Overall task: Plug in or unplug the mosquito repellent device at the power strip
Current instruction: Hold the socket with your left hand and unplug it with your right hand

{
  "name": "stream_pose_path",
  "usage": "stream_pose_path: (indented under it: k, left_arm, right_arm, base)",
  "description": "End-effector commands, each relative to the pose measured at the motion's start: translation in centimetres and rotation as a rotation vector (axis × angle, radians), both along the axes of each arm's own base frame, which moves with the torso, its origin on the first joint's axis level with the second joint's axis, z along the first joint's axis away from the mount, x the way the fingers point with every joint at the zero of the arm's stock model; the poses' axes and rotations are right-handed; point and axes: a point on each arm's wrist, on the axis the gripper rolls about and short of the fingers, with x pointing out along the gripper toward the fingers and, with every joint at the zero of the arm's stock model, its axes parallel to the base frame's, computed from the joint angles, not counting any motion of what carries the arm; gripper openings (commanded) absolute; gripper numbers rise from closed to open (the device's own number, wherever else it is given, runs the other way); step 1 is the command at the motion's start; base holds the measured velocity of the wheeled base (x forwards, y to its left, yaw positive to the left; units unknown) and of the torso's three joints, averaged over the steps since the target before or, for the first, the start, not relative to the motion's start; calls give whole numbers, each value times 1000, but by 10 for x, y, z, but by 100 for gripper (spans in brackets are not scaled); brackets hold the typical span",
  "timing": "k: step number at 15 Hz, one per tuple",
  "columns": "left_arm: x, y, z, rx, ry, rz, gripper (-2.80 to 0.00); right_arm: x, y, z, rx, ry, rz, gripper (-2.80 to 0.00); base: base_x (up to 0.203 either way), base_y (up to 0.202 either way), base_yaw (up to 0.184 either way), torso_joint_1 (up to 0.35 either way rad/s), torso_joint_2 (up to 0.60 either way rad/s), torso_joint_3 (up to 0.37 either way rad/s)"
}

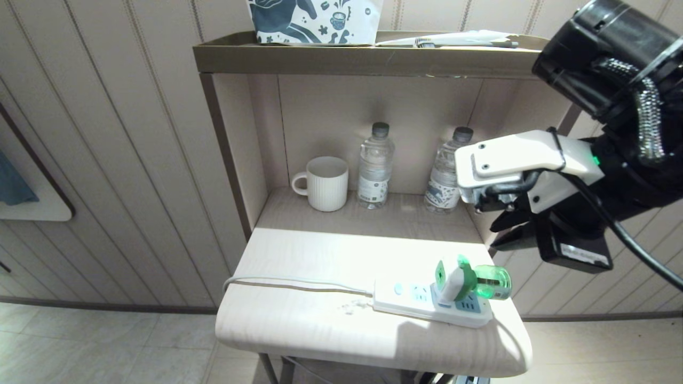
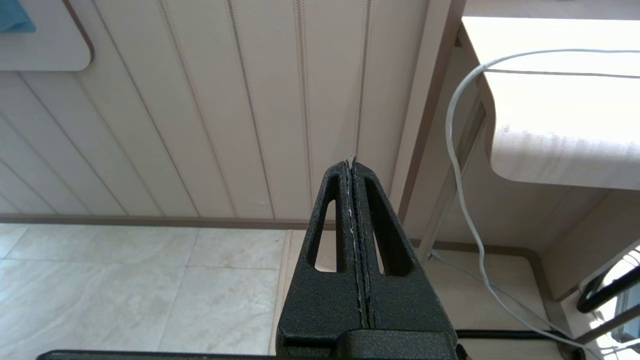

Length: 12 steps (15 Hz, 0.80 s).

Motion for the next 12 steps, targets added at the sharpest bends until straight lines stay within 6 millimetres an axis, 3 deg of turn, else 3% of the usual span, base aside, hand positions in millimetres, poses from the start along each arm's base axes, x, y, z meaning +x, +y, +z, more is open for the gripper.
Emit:
stream_pose_path:
  k: [1,4,9,12]
  left_arm:
    - [0,0,0,0,1,0,-280]
    - [0,0,0,0,1,0,-280]
    - [0,0,0,0,1,0,-280]
    - [0,0,0,0,1,0,-280]
  right_arm:
    - [-9,-1,4,-22,-14,21,0]
    - [-6,-1,0,-109,-17,123,0]
    - [41,22,-39,-241,80,211,0]
    - [50,30,-49,-217,130,238,0]
  base:
    - [0,0,0,0,0,0]
    - [0,0,0,0,0,0]
    - [0,0,0,0,0,0]
    - [0,0,0,0,0,0]
